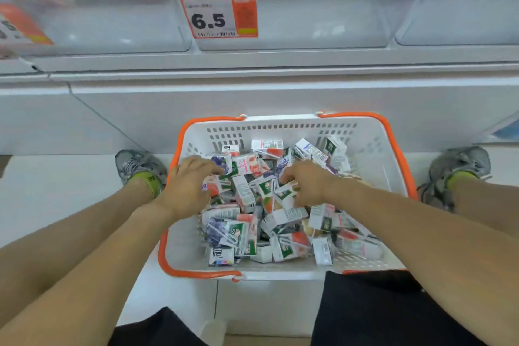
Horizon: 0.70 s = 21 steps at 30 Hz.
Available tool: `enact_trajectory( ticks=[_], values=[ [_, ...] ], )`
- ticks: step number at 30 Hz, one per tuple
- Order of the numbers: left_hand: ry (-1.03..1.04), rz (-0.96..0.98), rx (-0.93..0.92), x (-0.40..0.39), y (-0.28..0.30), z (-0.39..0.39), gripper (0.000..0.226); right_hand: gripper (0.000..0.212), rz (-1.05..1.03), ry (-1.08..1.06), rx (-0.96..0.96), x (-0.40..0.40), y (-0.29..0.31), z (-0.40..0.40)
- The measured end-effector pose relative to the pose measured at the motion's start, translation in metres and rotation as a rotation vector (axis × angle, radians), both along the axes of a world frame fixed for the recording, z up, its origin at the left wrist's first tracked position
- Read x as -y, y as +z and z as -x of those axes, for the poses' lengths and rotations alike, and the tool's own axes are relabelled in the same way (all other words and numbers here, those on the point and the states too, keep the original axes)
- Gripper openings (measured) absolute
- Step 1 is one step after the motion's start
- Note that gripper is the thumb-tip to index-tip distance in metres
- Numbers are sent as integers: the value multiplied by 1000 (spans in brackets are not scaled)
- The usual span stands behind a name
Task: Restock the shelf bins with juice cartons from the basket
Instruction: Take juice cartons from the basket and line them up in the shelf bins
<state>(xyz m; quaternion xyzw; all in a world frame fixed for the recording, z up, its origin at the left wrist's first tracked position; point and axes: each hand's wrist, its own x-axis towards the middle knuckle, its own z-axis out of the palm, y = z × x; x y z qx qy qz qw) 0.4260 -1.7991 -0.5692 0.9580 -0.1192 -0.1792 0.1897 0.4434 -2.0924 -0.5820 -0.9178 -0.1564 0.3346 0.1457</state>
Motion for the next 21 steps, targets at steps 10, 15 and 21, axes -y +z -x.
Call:
enact_trajectory(
  ticks=[10, 15, 21],
  values=[
    [-149, -313, -15, -21, 6, -28, 49, 54, 57, 72, 53, 1, 4, 4],
    [-64, -213, -35, -22, 21, -27, 38, 39, -279, -182, -178, 9, 22, -3],
    [190, 128, 21, -17, 71, -28, 34, 31, -642, -501, -342, -2, 61, -13]
  ],
)
